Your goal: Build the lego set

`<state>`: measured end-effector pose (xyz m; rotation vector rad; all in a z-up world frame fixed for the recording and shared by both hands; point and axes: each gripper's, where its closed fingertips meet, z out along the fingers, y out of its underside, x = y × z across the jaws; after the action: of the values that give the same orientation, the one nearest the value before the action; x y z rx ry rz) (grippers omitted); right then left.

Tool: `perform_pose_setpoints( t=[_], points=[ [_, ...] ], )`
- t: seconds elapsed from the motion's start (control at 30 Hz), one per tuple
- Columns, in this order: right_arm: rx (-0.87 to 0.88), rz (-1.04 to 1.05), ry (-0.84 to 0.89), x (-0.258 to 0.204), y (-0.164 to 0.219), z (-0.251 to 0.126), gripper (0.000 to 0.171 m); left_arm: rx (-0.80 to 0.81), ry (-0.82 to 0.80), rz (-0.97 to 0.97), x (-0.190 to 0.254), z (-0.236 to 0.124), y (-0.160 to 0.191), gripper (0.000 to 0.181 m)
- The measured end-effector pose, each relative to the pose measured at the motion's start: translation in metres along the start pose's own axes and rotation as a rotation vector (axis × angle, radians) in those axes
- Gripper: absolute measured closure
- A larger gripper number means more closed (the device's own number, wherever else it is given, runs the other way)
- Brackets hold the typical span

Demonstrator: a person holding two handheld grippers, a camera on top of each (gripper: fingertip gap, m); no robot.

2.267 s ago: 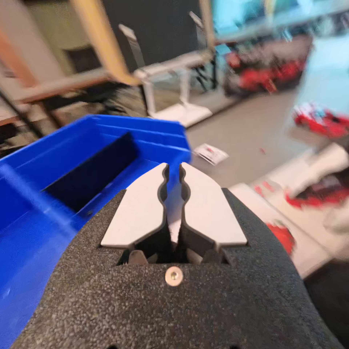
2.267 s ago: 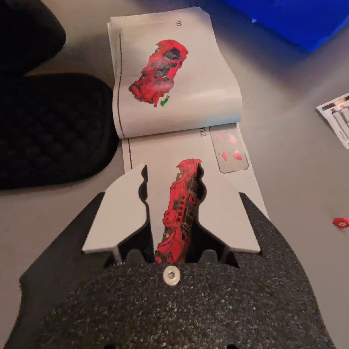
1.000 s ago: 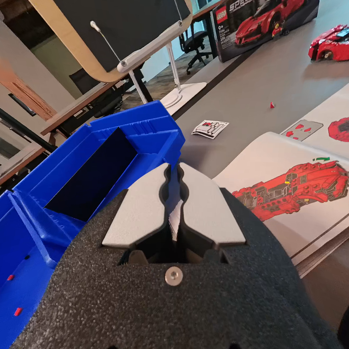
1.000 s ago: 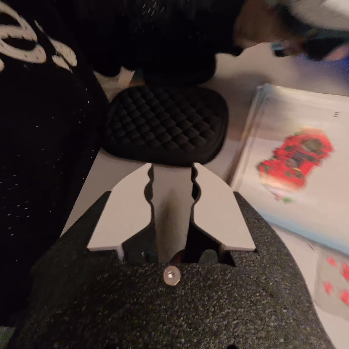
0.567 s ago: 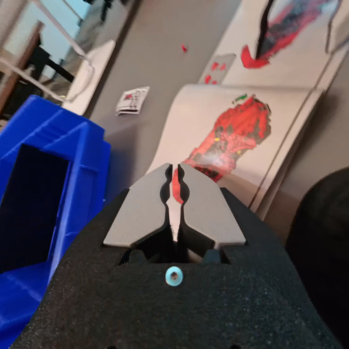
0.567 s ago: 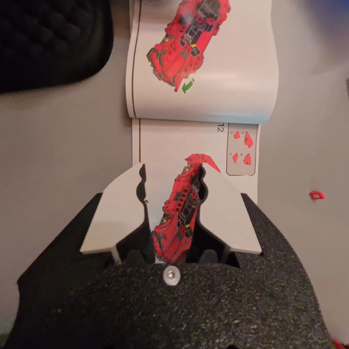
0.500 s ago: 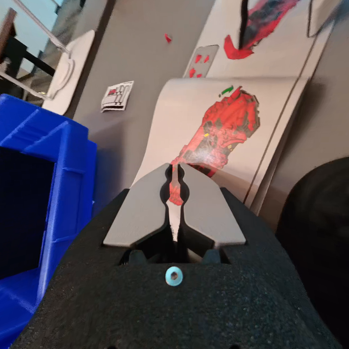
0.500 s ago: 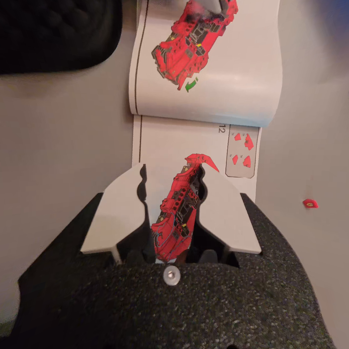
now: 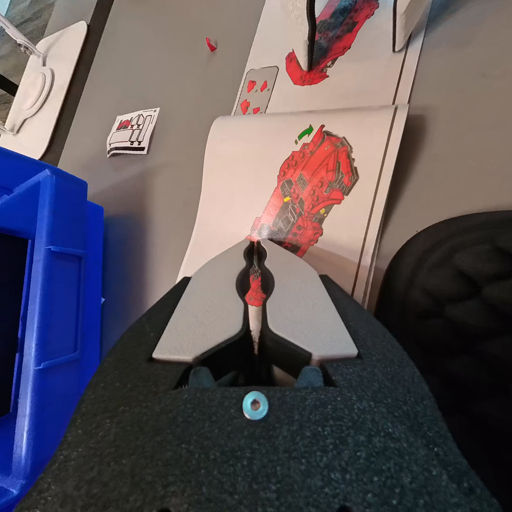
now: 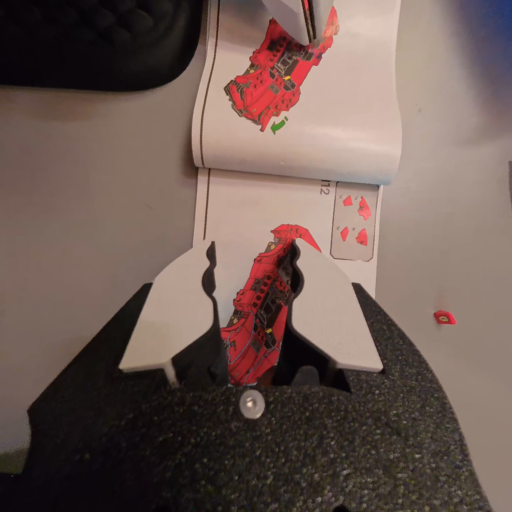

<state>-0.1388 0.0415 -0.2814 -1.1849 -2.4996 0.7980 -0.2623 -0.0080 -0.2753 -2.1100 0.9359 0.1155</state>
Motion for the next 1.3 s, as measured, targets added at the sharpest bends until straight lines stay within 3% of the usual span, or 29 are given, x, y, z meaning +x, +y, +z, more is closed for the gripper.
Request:
perform_pose_setpoints(
  t=[0.3, 0.37, 0.5, 0.63, 1.03, 1.13, 1.3],
  points=[
    [0.022, 0.0, 0.001, -0.001, -0.001, 0.0, 0.119, 0.009, 0.027, -0.047, 0.0, -0.001, 0.001, 0.18],
    [0.024, 0.001, 0.002, -0.001, -0.001, 0.0, 0.119, 0.036, -0.043, -0.092, -0.015, -0.005, -0.001, 0.177],
    [0.031, 0.003, 0.004, -0.001, -0.001, 0.0, 0.119, 0.289, -0.309, -0.435, -0.078, -0.045, -0.014, 0.179],
    [0.047, 0.009, 0.006, -0.001, -0.001, 0.0, 0.119, 0.443, -0.42, -0.692, -0.111, -0.074, -0.002, 0.181],
    [0.024, 0.023, 0.018, -0.002, -0.002, 0.001, 0.119, 0.234, -0.52, -0.333, -0.098, -0.052, -0.002, 0.18],
    [0.017, 0.023, 0.023, -0.002, -0.002, 0.001, 0.119, 0.255, -0.552, -0.361, -0.104, -0.059, 0.0, 0.18],
    [0.004, 0.003, 0.019, -0.005, -0.003, 0.001, 0.122, 0.457, -0.723, -0.558, -0.136, -0.104, 0.006, 0.181]
  ],
)
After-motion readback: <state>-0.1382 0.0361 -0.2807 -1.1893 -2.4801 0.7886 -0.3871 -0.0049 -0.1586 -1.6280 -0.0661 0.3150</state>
